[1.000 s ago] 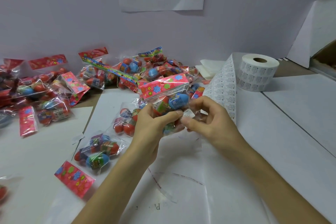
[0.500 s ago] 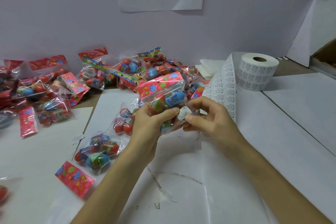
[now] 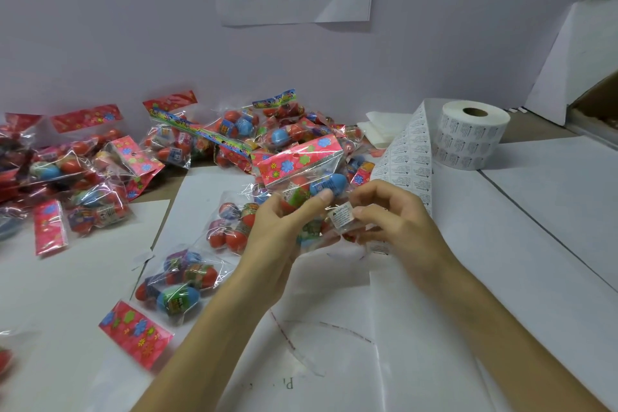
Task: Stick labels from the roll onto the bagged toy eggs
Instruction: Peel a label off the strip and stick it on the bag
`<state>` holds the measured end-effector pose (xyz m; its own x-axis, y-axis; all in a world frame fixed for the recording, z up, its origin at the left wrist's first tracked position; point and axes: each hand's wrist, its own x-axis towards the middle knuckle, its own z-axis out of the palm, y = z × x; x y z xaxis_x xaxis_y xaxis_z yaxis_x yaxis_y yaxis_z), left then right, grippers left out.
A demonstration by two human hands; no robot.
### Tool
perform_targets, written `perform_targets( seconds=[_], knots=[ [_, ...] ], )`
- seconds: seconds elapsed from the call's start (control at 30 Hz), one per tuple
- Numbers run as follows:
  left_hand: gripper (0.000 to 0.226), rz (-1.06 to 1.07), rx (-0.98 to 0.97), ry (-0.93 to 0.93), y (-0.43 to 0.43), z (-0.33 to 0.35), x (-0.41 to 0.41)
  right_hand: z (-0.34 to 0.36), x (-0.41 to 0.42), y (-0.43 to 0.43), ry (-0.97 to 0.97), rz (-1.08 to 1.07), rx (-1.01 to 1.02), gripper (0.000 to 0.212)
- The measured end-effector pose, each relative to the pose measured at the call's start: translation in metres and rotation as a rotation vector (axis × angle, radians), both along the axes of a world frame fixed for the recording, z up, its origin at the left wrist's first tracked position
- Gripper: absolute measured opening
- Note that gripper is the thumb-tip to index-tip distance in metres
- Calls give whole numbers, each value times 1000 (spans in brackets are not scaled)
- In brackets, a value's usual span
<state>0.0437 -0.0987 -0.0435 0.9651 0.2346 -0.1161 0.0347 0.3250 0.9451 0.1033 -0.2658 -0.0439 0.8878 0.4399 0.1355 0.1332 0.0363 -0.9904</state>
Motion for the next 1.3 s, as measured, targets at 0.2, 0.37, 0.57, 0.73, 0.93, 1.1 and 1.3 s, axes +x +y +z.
perform_targets(
  seconds=[0.2, 0.37, 0.57, 0.73, 0.93, 1.1, 1.3],
  knots=[
    [51, 30, 15, 66, 1, 0, 1, 4, -3, 1, -81, -33, 1, 24],
    [49, 28, 63, 14, 1, -3, -1, 1, -3, 3, -198, -17, -53, 4],
    [45, 3, 92, 21, -3, 0, -3, -2, 0, 1, -215, -57, -91, 22],
    [36, -22, 129, 38, -4, 2, -4, -5, 3, 0, -212, -72, -110, 11],
    [54, -46, 119, 85, -8, 8, -2, -2, 3, -1, -142, -66, 13, 18],
    [66, -177, -109, 168, -3, 6, -5, 1, 5, -4, -7, -110, 157, 13],
    [32, -273, -268, 145, 0, 0, -2, 3, 13, -12, 52, 20, 261, 7]
  ],
)
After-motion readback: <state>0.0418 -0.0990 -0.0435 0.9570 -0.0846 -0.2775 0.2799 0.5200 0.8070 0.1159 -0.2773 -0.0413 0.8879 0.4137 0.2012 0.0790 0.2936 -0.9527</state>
